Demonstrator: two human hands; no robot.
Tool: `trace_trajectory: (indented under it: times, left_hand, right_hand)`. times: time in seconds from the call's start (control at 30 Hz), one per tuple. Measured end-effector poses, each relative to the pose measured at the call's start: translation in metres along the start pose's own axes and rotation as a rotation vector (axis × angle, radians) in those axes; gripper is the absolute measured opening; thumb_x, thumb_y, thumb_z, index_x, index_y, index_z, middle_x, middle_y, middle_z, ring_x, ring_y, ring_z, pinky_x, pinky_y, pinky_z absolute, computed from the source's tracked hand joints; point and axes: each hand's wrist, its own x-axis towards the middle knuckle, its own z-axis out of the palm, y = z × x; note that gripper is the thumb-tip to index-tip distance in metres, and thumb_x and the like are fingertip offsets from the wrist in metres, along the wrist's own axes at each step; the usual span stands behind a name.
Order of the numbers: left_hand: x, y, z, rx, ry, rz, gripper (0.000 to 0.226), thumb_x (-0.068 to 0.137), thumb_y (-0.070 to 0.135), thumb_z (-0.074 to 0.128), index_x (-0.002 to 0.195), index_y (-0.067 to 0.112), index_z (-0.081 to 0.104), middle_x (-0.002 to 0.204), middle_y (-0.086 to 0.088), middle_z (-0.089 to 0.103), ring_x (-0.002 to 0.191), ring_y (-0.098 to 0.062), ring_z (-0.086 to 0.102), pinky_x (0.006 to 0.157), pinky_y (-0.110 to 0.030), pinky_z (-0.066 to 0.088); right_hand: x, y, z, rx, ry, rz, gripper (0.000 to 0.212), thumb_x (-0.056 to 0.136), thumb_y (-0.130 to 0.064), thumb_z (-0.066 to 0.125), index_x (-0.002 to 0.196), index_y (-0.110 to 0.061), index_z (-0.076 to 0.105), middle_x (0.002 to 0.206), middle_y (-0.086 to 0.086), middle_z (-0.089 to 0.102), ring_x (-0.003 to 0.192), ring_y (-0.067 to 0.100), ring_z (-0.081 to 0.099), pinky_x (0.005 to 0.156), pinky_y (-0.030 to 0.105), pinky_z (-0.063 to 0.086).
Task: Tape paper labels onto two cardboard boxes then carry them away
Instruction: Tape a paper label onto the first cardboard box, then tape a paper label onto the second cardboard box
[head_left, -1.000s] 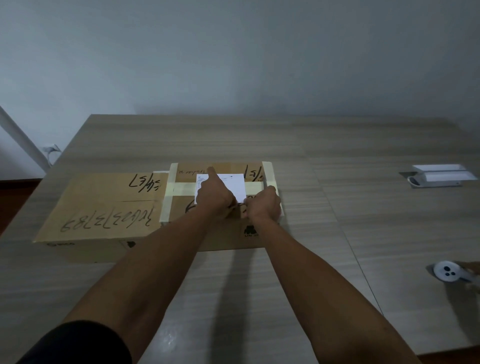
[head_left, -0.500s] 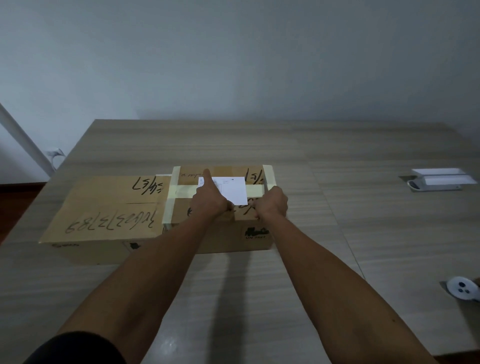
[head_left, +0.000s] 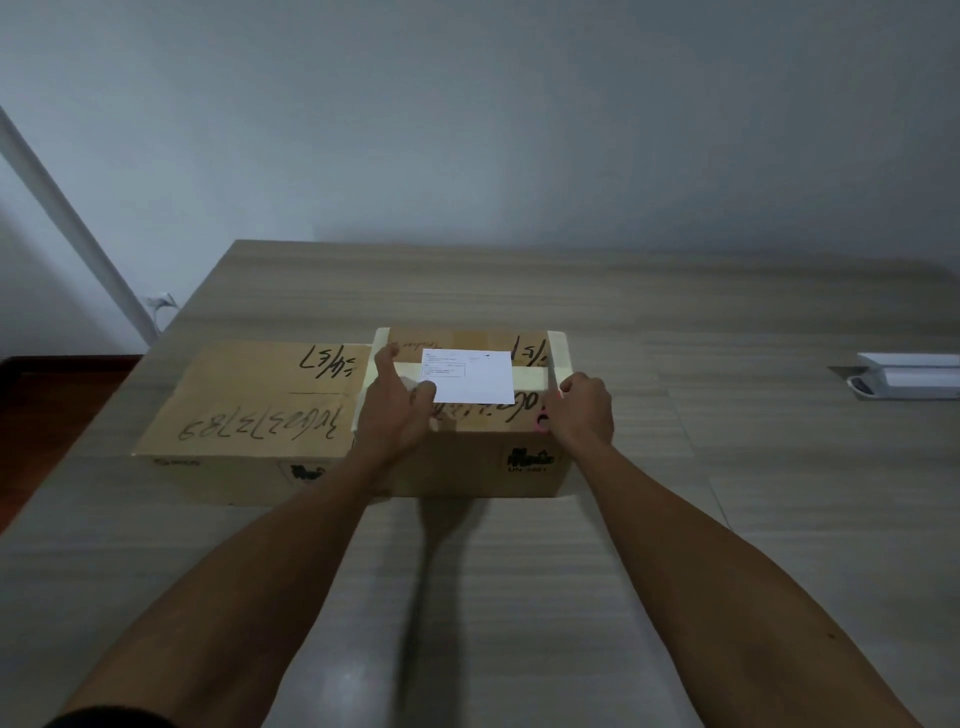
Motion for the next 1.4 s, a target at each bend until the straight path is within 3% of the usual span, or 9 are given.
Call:
trace_trajectory:
  times: [0.07, 0.2, 0.27, 0.4, 0.5, 0.67, 0.83, 1.2, 1.4]
  left_hand:
    - [-0.004, -0.007, -0.005, -0.019, -0.005, 0.043, 0.055, 0.094, 0.035, 0.04, 0.144, 0.019, 0.023, 0.103, -0.012, 0.066, 0.083, -0.025, 0.063, 0.074, -0.047, 0.055]
    - [-0.019, -0.012, -0.01, 0.028, -0.075, 0.13, 0.062, 0.098, 0.037, 0.039, 0.152, 0.01, 0.026, 0.148, -0.015, 0.04, 0.124, -0.017, 0.043, 0.103, -0.037, 0.039]
    - [-0.025, -0.018, -0.011, 0.057, -0.089, 0.188, 0.064, 0.099, 0.037, 0.043, 0.154, 0.009, 0.024, 0.153, -0.014, 0.033, 0.131, -0.02, 0.036, 0.11, -0.041, 0.036]
    - [-0.04, -0.03, -0.014, 0.093, -0.072, 0.209, 0.06, 0.102, 0.027, 0.057, 0.151, 0.012, 0.025, 0.143, -0.008, 0.032, 0.122, -0.014, 0.035, 0.103, -0.041, 0.042]
    - [-0.057, -0.032, -0.018, 0.104, -0.044, 0.182, 0.065, 0.099, 0.021, 0.065, 0.15, 0.01, 0.027, 0.145, -0.012, 0.03, 0.128, -0.017, 0.036, 0.104, -0.033, 0.041]
    - [-0.086, -0.056, -0.041, 0.112, -0.026, 0.103, 0.052, 0.09, 0.015, 0.074, 0.132, 0.005, 0.044, 0.138, -0.013, 0.034, 0.114, -0.019, 0.046, 0.101, -0.036, 0.049]
    - [-0.104, -0.101, -0.081, 0.146, -0.04, 0.055, 0.049, 0.084, 0.02, 0.081, 0.122, 0.003, 0.054, 0.132, -0.013, 0.041, 0.108, -0.012, 0.04, 0.096, -0.024, 0.038]
    - [-0.148, -0.231, -0.192, 0.239, -0.176, -0.131, 0.052, 0.082, 0.035, 0.081, 0.125, 0.017, 0.056, 0.126, -0.005, 0.055, 0.107, -0.026, 0.059, 0.088, -0.039, 0.048]
    - [-0.164, -0.27, -0.212, 0.22, -0.228, -0.221, 0.059, 0.084, 0.031, 0.08, 0.135, 0.016, 0.054, 0.134, -0.009, 0.049, 0.11, -0.031, 0.06, 0.091, -0.04, 0.049]
  right_hand:
    - [-0.003, 0.0, 0.001, -0.046, 0.002, 0.018, 0.03, 0.092, -0.035, 0.068, 0.102, -0.007, 0.072, 0.101, 0.012, 0.068, 0.09, 0.031, 0.065, 0.072, 0.039, 0.059]
    - [-0.004, -0.008, 0.0, -0.061, 0.025, 0.096, 0.028, 0.09, -0.035, 0.07, 0.098, -0.008, 0.073, 0.097, 0.011, 0.074, 0.09, 0.033, 0.069, 0.078, 0.039, 0.057]
    - [-0.006, -0.012, 0.0, -0.051, 0.057, 0.1, 0.027, 0.089, -0.035, 0.071, 0.095, -0.009, 0.073, 0.095, 0.012, 0.074, 0.09, 0.034, 0.069, 0.082, 0.04, 0.056]
    - [-0.028, -0.017, 0.014, 0.041, 0.074, 0.004, 0.03, 0.088, -0.041, 0.062, 0.081, -0.015, 0.073, 0.076, 0.003, 0.071, 0.075, 0.027, 0.069, 0.071, 0.038, 0.057]
    - [-0.056, -0.028, 0.022, 0.113, 0.042, -0.019, 0.03, 0.084, -0.048, 0.058, 0.083, -0.02, 0.068, 0.08, -0.004, 0.067, 0.075, 0.021, 0.064, 0.068, 0.036, 0.057]
    - [-0.112, -0.045, 0.045, 0.221, -0.048, -0.071, 0.017, 0.08, -0.034, 0.068, 0.072, -0.021, 0.061, 0.074, -0.002, 0.064, 0.075, 0.021, 0.065, 0.063, 0.037, 0.056]
    - [-0.162, -0.056, 0.088, 0.198, -0.081, -0.022, 0.02, 0.068, -0.045, 0.059, 0.072, -0.026, 0.059, 0.074, -0.006, 0.064, 0.069, 0.021, 0.066, 0.059, 0.041, 0.059]
    - [-0.304, -0.108, 0.17, 0.135, -0.143, 0.157, 0.016, 0.081, -0.028, 0.071, 0.088, -0.015, 0.064, 0.094, 0.004, 0.067, 0.086, 0.025, 0.063, 0.071, 0.034, 0.049]
    - [-0.334, -0.098, 0.206, 0.072, -0.219, 0.277, 0.021, 0.075, -0.037, 0.061, 0.081, -0.017, 0.063, 0.077, 0.003, 0.07, 0.072, 0.023, 0.069, 0.068, 0.037, 0.059]
